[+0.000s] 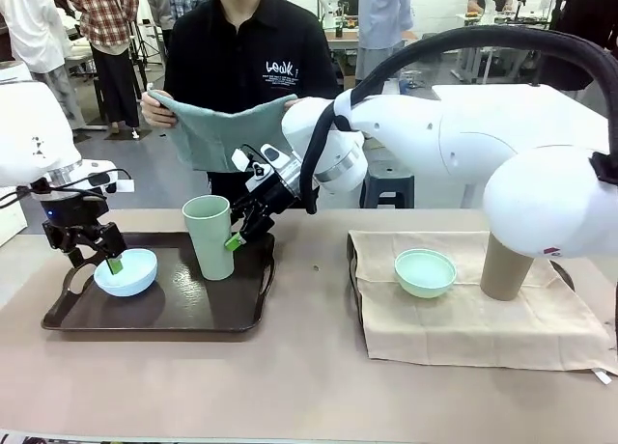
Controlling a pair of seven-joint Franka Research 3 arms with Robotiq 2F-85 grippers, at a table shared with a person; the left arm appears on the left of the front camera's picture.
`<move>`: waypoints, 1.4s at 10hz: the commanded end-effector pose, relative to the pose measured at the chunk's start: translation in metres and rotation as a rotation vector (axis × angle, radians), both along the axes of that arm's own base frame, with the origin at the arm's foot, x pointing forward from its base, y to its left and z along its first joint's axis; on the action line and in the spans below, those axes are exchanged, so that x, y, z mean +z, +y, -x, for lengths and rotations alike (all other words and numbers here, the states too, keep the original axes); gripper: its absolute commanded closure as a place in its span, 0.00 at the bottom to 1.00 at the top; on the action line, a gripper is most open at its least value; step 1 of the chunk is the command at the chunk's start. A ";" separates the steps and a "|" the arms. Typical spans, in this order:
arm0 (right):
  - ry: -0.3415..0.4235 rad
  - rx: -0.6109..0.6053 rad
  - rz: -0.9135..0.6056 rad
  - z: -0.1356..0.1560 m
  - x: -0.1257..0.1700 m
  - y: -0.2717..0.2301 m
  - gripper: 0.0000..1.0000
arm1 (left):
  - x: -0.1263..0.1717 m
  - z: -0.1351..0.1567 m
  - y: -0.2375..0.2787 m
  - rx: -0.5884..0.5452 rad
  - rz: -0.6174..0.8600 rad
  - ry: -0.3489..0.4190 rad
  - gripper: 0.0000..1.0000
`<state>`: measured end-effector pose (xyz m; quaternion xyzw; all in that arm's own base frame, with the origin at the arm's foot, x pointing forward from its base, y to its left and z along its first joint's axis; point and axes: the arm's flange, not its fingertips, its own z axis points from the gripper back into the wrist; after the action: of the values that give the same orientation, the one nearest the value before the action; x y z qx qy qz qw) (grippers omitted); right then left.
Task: Set up a tray with a mat and arrange the tableware.
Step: Pick up the Picnic Bowl and Reusable plastic cup from the Handle tray in front of the human's position and hold them in the air.
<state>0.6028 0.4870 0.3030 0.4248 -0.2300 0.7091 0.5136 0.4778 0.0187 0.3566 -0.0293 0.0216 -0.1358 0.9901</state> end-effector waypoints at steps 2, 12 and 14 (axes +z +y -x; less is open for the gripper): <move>-0.001 0.014 0.008 -0.011 0.002 0.014 0.00 | -0.024 -0.006 0.002 0.055 -0.003 -0.014 0.00; -0.030 0.211 -0.095 -0.005 -0.005 0.041 0.60 | -0.028 -0.015 -0.005 0.077 0.055 -0.020 0.44; -0.036 0.211 -0.099 -0.006 -0.005 0.041 0.62 | -0.026 -0.016 -0.006 0.075 0.061 -0.018 0.88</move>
<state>0.5953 0.5190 0.2976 0.4675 -0.2313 0.7419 0.4214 0.4896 0.0134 0.3297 -0.0522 0.0121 -0.1009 0.9935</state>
